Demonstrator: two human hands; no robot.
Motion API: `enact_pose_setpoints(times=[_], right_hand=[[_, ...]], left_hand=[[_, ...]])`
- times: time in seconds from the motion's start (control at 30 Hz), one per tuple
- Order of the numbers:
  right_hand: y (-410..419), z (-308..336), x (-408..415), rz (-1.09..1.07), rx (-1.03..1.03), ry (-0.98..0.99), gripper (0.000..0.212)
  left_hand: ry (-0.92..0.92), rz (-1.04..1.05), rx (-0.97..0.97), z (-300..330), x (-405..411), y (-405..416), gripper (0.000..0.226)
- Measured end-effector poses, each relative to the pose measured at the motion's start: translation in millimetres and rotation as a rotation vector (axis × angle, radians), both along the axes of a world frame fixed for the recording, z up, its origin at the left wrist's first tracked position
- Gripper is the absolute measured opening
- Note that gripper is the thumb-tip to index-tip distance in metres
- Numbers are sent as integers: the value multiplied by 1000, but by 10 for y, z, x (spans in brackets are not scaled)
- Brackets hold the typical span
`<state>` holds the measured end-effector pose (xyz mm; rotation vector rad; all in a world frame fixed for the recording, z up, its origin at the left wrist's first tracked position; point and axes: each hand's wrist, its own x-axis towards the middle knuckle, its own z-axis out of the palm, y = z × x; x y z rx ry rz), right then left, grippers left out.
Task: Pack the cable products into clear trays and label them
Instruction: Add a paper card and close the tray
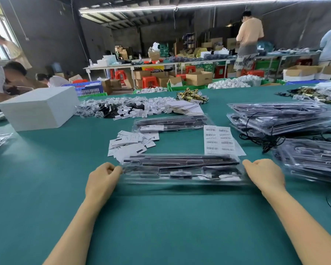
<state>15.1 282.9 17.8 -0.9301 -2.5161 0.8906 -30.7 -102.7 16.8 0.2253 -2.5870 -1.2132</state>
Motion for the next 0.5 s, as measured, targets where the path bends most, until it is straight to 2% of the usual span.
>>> enact_pose_setpoints(times=[0.13,0.2,0.27,0.3,0.4,0.5], right_hand=[[145,13,15,21,68,-102,40],[168,12,15,7,95,-106,39],[134,9,19,-13,193,-117,38],[104,13,24,-24,255,-119,37],[14,31,58,-30,436,-122,27],[-34,40,73,-13,560,-115,21]], left_hand=[[-26,128,-469,-34,27,96,52],[164,185,-617,-21,33,160,57],[437,65,-628,-19,71,263,55],[462,-55,-620,-15,105,338,58],[154,-413,-745,-79,189,585,65],[-5,-539,-849,-223,165,668,66]])
